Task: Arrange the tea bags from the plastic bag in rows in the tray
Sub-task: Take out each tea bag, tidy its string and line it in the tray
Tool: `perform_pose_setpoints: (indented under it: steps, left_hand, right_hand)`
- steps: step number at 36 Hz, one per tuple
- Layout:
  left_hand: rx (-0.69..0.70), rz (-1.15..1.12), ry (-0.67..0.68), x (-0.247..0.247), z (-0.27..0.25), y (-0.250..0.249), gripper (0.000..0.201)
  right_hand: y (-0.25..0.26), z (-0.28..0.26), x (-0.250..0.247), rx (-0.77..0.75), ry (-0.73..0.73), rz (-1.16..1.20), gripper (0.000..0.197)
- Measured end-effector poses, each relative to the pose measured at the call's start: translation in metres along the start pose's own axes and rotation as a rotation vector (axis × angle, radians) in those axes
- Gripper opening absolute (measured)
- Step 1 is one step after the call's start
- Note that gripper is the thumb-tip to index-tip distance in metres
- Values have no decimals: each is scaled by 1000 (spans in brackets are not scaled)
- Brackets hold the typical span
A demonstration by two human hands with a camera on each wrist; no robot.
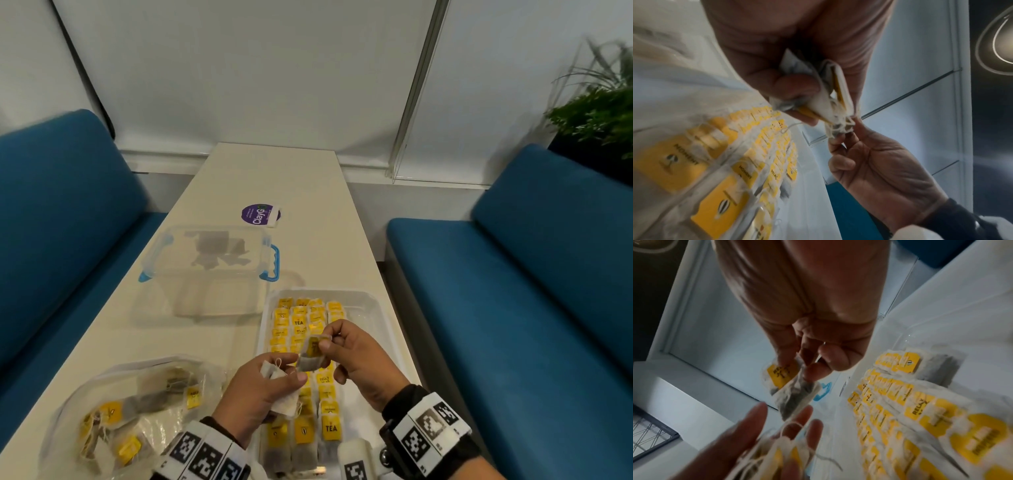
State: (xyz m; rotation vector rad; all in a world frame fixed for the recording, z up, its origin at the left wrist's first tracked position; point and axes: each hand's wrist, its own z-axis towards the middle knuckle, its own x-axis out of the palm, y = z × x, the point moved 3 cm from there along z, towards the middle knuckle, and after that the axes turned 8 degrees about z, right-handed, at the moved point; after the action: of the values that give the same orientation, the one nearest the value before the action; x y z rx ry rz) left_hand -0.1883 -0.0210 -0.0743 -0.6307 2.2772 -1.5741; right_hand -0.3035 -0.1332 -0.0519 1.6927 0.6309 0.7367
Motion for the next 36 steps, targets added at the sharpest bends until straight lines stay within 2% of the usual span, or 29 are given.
perform_pose_setpoints:
  steps: [5,8,12,14,19,25,29,31,36]
  left_hand:
    - [78,50,-54,4,-2,-8,32]
    - [72,48,-73,2,0,-5,19]
    - [41,81,-62,0,0,-2,38]
    - [18,83,-60,0,1,-1,39]
    - [-8,64,-40,2,3,0,35]
    - [-22,-36,-65,0,4,3,30]
    - [-1,-77,-62,0,3,1,20]
    - [-3,-79,-60,2,2,0,9]
    - [-24,-78,-70,2,4,7,5]
  right_hand:
    - [-3,0,6,24,16,99,8]
    - [-6,2,6,20,-34,-21,10]
    - [-8,2,6,14,-47,-83,13]
    - [-7,2,7,6,-52,-74,13]
    - [-7,5,9,-47,-85,-102,12]
    - [-4,4,5,-22,-78,-79,9]
    - [-11,1,6,48,-44,-53,44]
    - [-12,0,7,55,-38,-35,43]
    - [-11,-5,5,0,-131,-21,32]
